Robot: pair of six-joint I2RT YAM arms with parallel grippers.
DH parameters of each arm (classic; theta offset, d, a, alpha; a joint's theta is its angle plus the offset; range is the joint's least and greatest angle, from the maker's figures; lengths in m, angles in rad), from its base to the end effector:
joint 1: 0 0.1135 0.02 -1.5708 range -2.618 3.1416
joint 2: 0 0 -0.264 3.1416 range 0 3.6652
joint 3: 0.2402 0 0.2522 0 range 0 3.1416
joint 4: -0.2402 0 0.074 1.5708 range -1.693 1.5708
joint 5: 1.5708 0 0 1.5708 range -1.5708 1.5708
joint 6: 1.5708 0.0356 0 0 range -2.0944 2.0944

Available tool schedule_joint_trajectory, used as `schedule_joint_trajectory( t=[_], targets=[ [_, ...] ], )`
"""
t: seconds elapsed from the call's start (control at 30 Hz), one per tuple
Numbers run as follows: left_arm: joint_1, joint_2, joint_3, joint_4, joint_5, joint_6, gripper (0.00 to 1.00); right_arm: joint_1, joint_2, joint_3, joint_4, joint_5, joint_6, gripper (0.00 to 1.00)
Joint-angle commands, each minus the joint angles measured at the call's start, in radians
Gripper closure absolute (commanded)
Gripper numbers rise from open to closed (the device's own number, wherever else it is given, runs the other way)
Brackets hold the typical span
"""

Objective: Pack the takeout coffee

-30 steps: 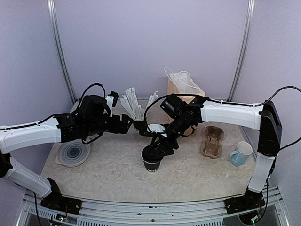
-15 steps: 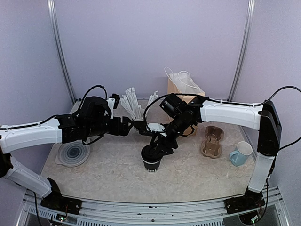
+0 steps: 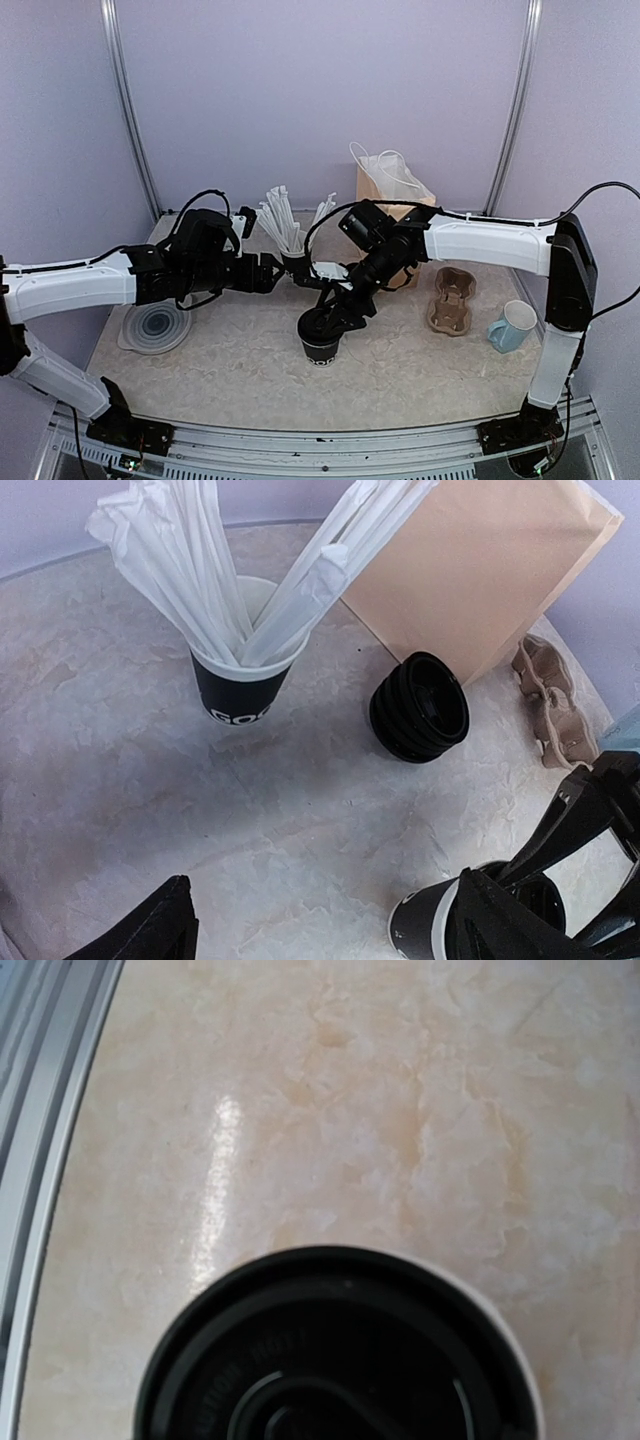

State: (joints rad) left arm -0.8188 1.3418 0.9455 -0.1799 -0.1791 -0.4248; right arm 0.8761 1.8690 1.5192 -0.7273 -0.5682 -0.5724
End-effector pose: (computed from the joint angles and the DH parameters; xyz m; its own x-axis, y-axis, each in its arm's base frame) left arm 0.2100 -0.2152 0.2720 -0.5932 0.0406 -0.8040 0.4084 0.8758 -0.2572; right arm 0.2398 0.3177 0.2467 -0.0347 -0.7548 -0.6550 -0.9869 -0.0775 0.1416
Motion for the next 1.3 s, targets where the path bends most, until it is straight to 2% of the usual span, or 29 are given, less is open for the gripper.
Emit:
schedule_joint_trajectory(
  t=[0.0, 0.33, 1.27],
  targets=[
    [0.013, 0.020, -0.033, -0.013, 0.098, -0.072, 0.14, 0.014, 0.020, -0.026, 0.010, -0.014, 0.032, 0.33],
    [0.013, 0.031, -0.054, 0.011, 0.155, -0.099, 0.16, 0.014, -0.051, -0.030, 0.064, 0.036, 0.037, 0.35],
    [0.017, 0.045, -0.054, -0.016, 0.142, -0.091, 0.15, 0.014, 0.022, 0.025, 0.042, -0.010, 0.045, 0.33]
  ],
)
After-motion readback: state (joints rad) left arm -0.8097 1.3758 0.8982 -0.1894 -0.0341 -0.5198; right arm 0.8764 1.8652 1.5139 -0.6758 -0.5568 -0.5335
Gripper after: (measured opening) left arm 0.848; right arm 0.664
